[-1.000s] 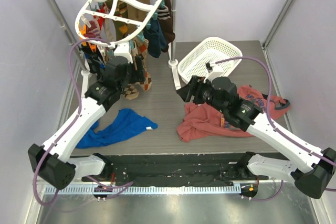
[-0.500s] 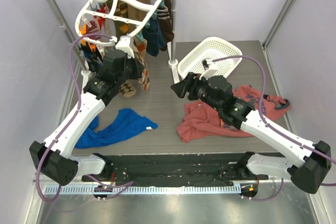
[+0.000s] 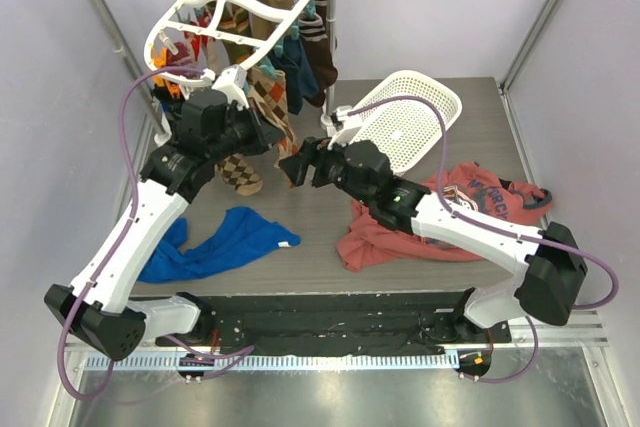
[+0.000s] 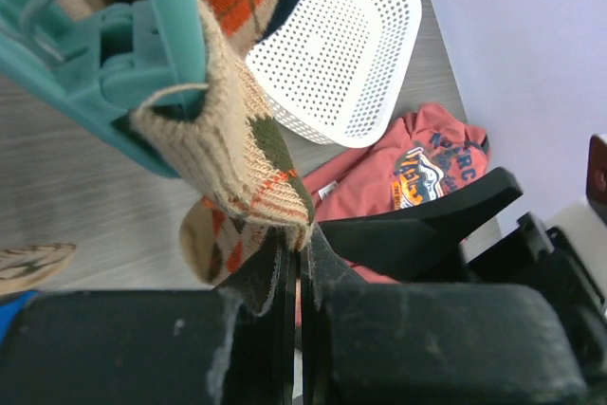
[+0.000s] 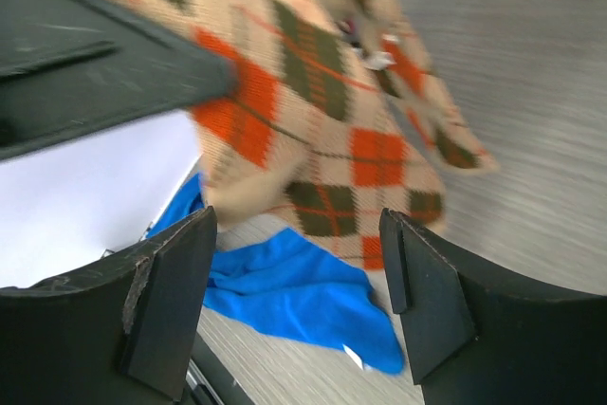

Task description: Remove the socks clipped to the hanger

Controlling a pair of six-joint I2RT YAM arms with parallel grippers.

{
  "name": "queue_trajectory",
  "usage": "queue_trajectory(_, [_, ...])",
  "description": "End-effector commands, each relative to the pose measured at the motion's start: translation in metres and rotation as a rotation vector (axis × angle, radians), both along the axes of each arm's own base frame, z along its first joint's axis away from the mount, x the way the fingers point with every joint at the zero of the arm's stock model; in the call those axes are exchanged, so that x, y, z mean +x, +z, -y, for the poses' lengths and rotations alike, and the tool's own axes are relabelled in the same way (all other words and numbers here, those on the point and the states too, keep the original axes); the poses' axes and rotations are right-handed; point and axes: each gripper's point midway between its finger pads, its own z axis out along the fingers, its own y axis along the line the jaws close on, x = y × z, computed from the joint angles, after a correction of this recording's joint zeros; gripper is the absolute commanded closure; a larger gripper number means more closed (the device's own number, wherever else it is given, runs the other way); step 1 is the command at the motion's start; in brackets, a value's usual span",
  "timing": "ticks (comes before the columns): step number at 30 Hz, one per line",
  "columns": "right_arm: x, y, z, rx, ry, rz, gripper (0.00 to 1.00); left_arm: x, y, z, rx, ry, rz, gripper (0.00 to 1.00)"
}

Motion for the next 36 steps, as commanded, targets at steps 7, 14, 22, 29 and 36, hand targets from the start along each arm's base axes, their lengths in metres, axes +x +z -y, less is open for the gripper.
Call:
queue_trajectory(7, [0.024, 0.049, -0.027, 0.034, -0.144, 0.168, 0.44, -0.019, 0.027, 0.004, -0.113, -0.024, -0.007, 1.0])
queue_trajectory(14, [0.016, 0.058, -0.024, 0.081, -0.119, 0.185, 0.99, -0.026, 0.03, -0.011, -0.105, 0.027, -0.016, 0.66])
queue_trajectory(22, [-0.003, 0.062, -0.027, 0.146, -0.031, 0.171, 0.99, -0.021, 0.053, -0.07, -0.009, 0.284, 0.058, 0.25])
queue_trajectory(29, [-0.01, 0.059, -0.029, 0.167, 0.003, 0.134, 0.99, -0.006, 0.094, -0.1, 0.043, 0.411, 0.154, 0.25])
queue_trajectory(36, [-0.021, 0.067, -0.035, 0.226, 0.059, 0.111, 0.99, 0.013, 0.094, -0.098, 0.016, 0.38, 0.195, 0.25])
